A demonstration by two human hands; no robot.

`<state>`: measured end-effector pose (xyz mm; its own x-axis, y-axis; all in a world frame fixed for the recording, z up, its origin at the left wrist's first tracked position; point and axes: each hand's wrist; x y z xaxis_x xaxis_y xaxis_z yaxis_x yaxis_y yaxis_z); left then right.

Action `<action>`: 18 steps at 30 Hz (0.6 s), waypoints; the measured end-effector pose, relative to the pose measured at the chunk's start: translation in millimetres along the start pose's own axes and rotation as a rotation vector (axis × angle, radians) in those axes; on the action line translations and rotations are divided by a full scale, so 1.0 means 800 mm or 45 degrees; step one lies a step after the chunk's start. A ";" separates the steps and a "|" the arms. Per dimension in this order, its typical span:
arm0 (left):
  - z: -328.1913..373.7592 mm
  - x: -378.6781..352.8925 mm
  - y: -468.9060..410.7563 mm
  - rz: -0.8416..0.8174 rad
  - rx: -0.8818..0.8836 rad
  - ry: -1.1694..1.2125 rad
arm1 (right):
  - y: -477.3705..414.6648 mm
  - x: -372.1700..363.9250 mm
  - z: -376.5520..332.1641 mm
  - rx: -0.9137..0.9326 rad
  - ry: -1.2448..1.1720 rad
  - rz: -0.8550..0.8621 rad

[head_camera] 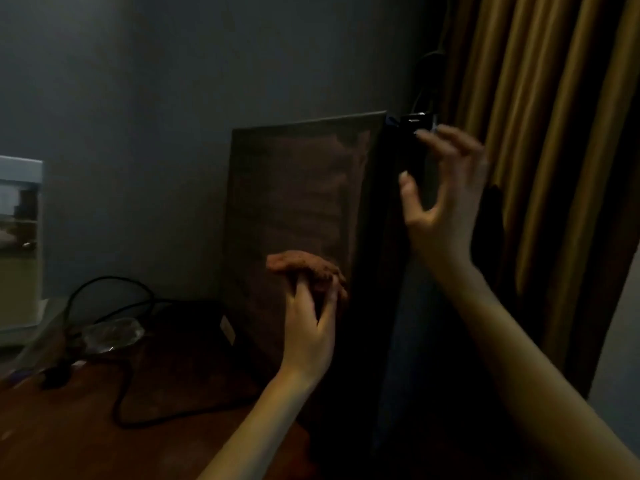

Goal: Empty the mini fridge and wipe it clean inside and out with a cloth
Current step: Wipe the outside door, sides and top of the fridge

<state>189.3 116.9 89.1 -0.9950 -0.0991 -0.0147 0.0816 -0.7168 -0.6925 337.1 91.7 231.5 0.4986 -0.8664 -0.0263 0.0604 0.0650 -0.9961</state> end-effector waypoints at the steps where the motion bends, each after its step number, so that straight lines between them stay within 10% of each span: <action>1: -0.006 -0.001 -0.020 -0.026 -0.071 0.025 | -0.025 -0.004 0.011 -0.010 -0.036 0.031; 5: 0.001 -0.012 -0.073 -0.111 -0.115 -0.051 | -0.089 -0.009 0.033 -0.401 -0.350 -0.333; 10: 0.067 -0.030 -0.124 0.125 -0.553 -0.341 | -0.083 -0.016 0.031 -0.472 -0.339 -0.240; 18: 0.139 -0.059 -0.175 0.175 -0.579 -0.402 | -0.095 -0.010 0.010 -0.617 -0.235 -0.302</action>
<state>231.4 145.6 266.8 -0.9055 -0.4223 0.0413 0.1065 -0.3205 -0.9412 335.5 97.9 308.5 0.6654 -0.7257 0.1747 -0.1926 -0.3930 -0.8991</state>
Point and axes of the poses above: each hand's wrist, its own y-axis away from the middle knuckle, its own x-axis out of the back of the hand, z = x × y, and after that the axes turned 10 degrees about -y, right-handed
